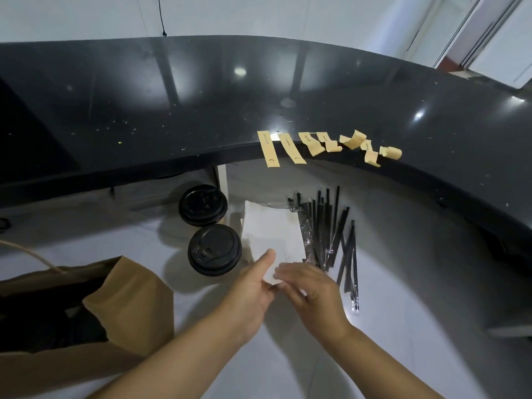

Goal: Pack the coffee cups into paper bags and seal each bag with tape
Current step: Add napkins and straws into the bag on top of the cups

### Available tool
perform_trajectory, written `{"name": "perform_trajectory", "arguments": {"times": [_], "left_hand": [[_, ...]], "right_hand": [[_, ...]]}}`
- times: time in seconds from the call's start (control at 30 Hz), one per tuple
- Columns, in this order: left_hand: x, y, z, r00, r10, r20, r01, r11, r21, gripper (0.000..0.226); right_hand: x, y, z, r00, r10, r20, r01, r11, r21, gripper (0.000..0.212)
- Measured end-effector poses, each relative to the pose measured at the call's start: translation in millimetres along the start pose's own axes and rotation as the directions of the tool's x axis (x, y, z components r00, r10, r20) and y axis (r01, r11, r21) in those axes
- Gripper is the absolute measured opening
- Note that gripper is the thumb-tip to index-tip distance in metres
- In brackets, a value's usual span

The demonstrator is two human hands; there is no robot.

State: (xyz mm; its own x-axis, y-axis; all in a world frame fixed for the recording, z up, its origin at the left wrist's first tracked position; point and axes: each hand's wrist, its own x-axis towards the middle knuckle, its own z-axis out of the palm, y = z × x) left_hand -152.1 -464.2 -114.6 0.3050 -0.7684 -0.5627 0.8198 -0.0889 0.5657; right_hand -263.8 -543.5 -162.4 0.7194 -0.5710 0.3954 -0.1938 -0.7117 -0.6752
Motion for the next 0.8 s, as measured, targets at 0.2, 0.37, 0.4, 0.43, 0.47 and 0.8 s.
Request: {"name": "perform_trajectory", "arguments": {"times": [0.2,0.37,0.4,0.43,0.47,0.8], "left_hand": [[-7,-3,-10,0.965,-0.033,-0.26,0.077,0.984,0.162,0.021],[-19,-9,-20,0.94,-0.064,-0.334,0.135,0.971,0.196,0.022],[-20,-9,-22,0.939,-0.064,-0.338,0.136,0.971,0.195,0.023],[-21,-9,-23,0.937,-0.064,-0.343,0.137,0.972,0.193,0.023],[-21,-9,-25,0.936,-0.06,-0.347,0.138,0.969,0.204,0.022],[-39,-7,-34,0.938,0.116,-0.328,0.103,0.808,0.58,0.018]], "right_hand": [[30,6,-7,0.992,0.115,-0.059,-0.116,0.993,-0.016,0.029],[68,9,7,0.96,0.261,0.1,-0.249,0.962,-0.114,0.019],[71,6,12,0.953,0.266,0.143,-0.25,0.961,-0.118,0.024],[73,3,17,0.946,0.269,0.182,-0.25,0.96,-0.123,0.033],[75,2,21,0.937,0.273,0.216,-0.248,0.959,-0.138,0.041],[77,-4,47,0.953,0.288,0.096,-0.278,0.955,-0.102,0.036]]}}
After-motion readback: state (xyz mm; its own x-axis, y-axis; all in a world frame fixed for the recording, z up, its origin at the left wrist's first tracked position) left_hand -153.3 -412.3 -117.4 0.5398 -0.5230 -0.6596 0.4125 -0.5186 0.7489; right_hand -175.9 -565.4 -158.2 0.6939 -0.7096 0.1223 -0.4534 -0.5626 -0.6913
